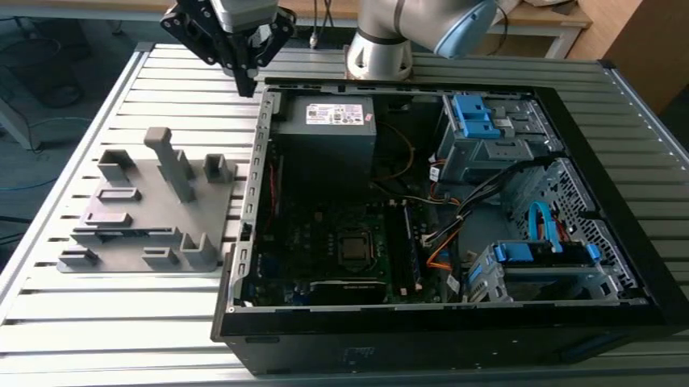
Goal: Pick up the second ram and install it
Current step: 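Reach for the second ram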
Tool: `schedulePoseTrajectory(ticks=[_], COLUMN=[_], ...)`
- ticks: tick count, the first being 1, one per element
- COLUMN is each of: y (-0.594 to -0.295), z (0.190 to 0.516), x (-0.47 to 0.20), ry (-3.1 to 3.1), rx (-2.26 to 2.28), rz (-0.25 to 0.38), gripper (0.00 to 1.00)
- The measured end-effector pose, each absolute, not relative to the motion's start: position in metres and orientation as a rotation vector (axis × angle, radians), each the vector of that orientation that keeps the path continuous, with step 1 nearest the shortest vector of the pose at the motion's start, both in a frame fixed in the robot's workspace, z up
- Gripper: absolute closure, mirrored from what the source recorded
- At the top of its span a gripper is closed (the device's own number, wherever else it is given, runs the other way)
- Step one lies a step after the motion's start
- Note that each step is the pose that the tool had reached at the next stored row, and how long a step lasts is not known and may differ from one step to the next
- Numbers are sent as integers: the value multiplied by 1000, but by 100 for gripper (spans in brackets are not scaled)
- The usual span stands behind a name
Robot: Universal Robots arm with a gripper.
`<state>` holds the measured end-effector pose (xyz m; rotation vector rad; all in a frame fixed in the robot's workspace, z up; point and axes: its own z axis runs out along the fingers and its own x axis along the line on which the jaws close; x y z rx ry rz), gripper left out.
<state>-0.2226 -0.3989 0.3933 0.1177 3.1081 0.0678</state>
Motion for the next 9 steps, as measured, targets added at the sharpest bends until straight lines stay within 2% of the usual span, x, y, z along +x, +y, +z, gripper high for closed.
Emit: schedulePoseTrajectory(ticks=[9], y=[-399], z=[393], x=[-237], ry=[3108], rx=[118], rz=[68], gripper=[90])
